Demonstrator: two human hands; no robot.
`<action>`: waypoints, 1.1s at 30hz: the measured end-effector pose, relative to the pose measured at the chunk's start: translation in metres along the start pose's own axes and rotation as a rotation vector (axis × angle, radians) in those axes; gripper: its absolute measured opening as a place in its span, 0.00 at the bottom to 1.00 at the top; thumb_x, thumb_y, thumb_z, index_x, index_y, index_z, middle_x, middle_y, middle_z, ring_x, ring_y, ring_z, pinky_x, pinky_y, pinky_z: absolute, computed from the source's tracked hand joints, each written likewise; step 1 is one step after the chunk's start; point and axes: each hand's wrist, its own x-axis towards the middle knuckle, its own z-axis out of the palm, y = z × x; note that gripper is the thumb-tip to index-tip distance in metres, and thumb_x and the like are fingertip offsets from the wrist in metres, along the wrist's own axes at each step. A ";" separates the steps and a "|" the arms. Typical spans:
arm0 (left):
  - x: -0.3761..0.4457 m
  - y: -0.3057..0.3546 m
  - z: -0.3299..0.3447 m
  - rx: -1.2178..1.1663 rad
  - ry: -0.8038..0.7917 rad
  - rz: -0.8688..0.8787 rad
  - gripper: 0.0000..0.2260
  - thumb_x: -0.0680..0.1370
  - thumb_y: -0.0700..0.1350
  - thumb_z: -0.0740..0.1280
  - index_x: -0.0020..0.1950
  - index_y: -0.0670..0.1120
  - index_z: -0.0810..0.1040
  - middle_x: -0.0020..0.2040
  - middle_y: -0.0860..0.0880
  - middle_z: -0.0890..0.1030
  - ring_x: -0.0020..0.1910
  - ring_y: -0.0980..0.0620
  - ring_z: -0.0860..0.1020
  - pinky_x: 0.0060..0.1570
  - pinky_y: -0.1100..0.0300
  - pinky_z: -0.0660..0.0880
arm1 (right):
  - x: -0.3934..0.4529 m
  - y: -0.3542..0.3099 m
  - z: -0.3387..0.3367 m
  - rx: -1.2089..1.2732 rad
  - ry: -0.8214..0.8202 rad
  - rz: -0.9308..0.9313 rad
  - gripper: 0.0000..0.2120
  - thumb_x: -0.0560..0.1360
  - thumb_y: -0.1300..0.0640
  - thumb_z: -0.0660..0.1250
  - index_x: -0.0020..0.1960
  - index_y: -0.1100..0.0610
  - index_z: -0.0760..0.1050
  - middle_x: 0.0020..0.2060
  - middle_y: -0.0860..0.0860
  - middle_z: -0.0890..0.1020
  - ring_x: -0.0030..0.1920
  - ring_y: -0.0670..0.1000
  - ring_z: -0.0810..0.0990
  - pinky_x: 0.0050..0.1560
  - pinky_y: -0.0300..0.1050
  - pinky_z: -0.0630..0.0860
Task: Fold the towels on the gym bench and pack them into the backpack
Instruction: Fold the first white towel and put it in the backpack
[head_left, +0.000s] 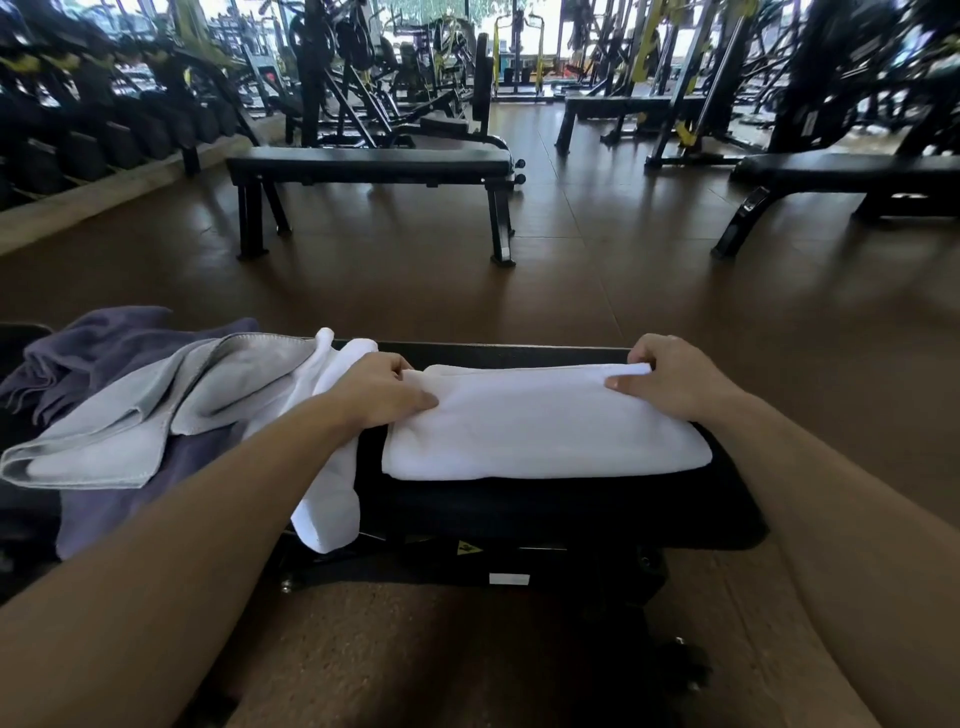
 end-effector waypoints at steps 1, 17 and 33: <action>-0.001 0.000 0.000 -0.020 0.001 0.019 0.10 0.72 0.45 0.76 0.51 0.45 0.80 0.43 0.51 0.78 0.43 0.52 0.79 0.43 0.58 0.77 | -0.002 -0.001 0.000 0.035 0.037 -0.023 0.15 0.71 0.48 0.78 0.43 0.54 0.74 0.45 0.48 0.77 0.45 0.52 0.75 0.38 0.42 0.67; 0.004 -0.009 -0.001 -0.415 0.010 0.232 0.04 0.76 0.47 0.75 0.48 0.48 0.84 0.47 0.46 0.86 0.46 0.51 0.83 0.54 0.48 0.80 | -0.015 0.005 -0.031 0.158 0.042 -0.200 0.04 0.78 0.54 0.72 0.49 0.46 0.85 0.44 0.39 0.86 0.44 0.36 0.82 0.47 0.36 0.72; 0.013 -0.016 0.013 -0.282 0.010 0.176 0.10 0.82 0.43 0.67 0.61 0.54 0.80 0.54 0.45 0.83 0.50 0.50 0.82 0.44 0.62 0.77 | -0.012 0.008 -0.021 0.190 0.188 -0.148 0.05 0.78 0.55 0.71 0.44 0.49 0.77 0.44 0.46 0.84 0.48 0.48 0.82 0.46 0.43 0.74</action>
